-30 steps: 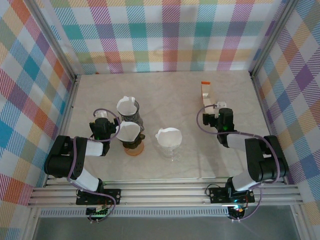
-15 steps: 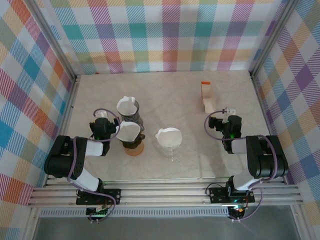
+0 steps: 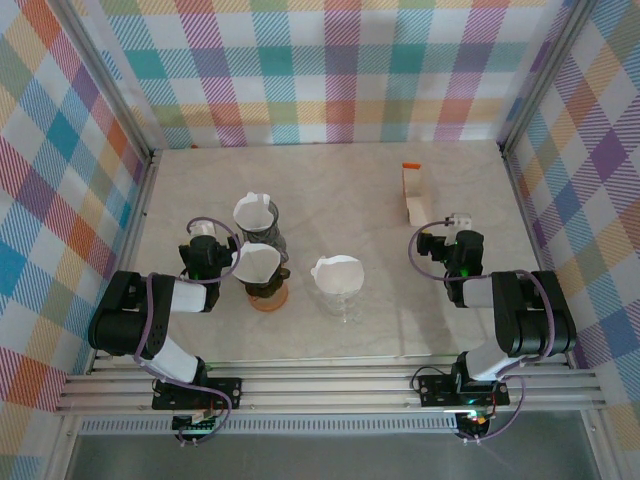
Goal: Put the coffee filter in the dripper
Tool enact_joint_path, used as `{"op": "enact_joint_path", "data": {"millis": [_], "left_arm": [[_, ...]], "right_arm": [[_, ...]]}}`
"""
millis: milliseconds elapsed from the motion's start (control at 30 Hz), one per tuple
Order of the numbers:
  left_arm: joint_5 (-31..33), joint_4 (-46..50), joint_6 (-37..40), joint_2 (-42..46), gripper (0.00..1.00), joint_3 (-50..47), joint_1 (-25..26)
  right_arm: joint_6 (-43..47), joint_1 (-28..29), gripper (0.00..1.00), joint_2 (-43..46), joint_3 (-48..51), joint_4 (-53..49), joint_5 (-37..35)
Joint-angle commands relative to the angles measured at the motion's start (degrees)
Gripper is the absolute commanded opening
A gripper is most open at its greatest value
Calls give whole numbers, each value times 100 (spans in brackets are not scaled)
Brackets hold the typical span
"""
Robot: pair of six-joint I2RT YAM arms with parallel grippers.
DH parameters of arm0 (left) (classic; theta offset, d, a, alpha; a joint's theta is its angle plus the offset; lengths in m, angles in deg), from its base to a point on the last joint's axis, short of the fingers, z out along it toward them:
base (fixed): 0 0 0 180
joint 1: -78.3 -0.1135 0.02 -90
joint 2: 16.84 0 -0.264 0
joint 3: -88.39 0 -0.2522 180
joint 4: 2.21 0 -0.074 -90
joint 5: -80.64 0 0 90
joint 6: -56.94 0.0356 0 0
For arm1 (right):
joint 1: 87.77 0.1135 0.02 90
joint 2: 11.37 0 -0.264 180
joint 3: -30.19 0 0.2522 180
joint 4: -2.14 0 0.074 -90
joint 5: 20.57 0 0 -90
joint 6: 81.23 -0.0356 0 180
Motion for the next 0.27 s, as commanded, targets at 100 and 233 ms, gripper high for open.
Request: {"op": "enact_joint_path", "data": {"millis": [100,233], "left_arm": [[-63,-186,-26,17,100,62,-40],[-61,-187,-30,12,100,66,-40]], "right_arm": [[-77,15,99,25,-86,177,116],[-75,14,99,31,-74,189,114]]}}
